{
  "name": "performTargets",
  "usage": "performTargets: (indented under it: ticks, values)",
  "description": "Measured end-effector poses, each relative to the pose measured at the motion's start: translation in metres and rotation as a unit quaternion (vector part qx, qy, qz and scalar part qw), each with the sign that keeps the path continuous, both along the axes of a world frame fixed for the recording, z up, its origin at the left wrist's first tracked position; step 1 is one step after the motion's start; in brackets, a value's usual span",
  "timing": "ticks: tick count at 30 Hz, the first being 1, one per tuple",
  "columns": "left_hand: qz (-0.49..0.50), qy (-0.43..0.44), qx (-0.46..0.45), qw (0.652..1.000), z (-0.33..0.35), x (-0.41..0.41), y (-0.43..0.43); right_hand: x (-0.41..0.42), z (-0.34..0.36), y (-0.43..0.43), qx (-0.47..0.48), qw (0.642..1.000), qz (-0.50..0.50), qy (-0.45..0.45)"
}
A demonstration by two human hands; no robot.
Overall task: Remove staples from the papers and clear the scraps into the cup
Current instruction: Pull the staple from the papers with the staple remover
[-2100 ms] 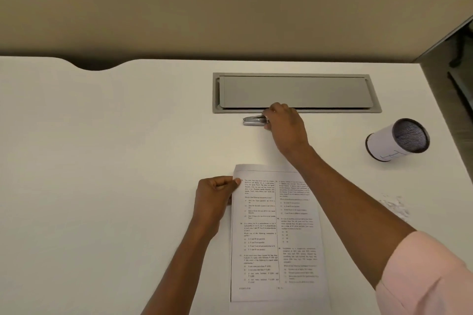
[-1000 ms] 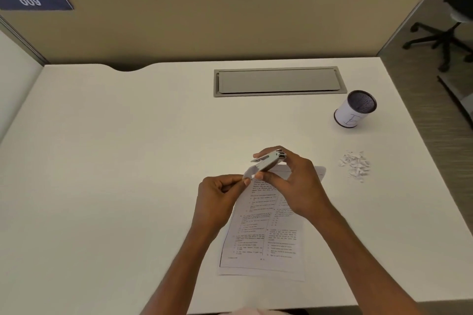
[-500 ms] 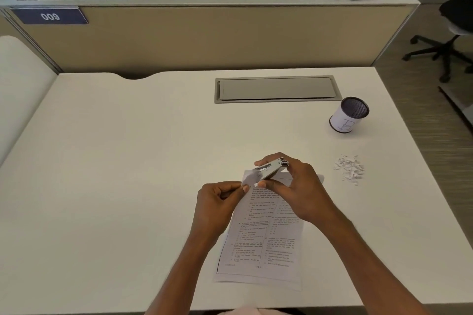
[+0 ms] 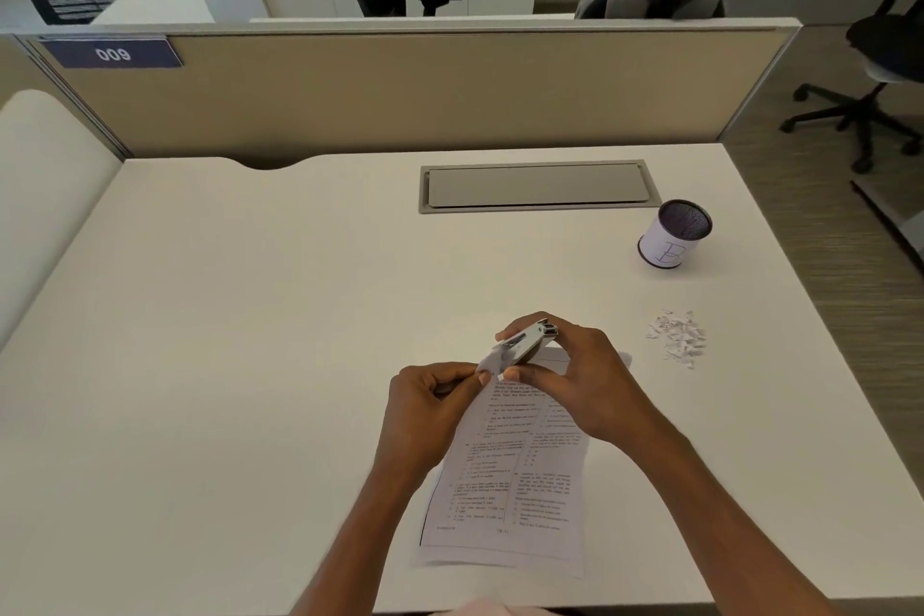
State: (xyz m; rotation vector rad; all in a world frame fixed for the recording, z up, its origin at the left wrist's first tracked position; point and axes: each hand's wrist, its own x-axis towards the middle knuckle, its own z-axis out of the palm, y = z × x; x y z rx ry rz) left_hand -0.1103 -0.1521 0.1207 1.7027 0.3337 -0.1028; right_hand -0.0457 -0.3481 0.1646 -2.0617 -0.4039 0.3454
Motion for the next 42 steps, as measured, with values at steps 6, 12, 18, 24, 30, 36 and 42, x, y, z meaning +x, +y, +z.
performTargets:
  ticks: [6,12,18,24,30,36,42]
  values:
    - [-0.010,-0.010,0.025,1.000,0.000,-0.001,0.000,-0.004,-0.006,0.005,0.010,0.999,-0.024,0.032]
    - [-0.021,-0.014,0.037,0.999,0.002,-0.003,0.004,-0.006,-0.009,0.010,0.017,0.998,-0.015,0.050]
    - [-0.025,-0.017,0.042,0.999,0.002,-0.004,0.009,-0.007,-0.013,0.014,0.021,0.996,-0.038,0.076]
    - [-0.033,-0.023,0.048,0.998,-0.002,0.000,0.013,-0.006,-0.016,0.018,0.028,0.995,-0.064,0.076]
    - [-0.048,-0.028,0.044,0.997,-0.003,0.006,0.015,-0.003,-0.020,0.024,0.018,0.994,-0.083,0.072]
    - [-0.056,-0.029,0.050,0.997,-0.008,0.013,0.018,0.002,-0.024,0.030,0.029,0.992,-0.088,0.083]
    - [-0.044,0.022,0.016,0.999,-0.021,0.019,0.027,0.016,-0.019,0.023,0.122,0.978,-0.066,0.158]
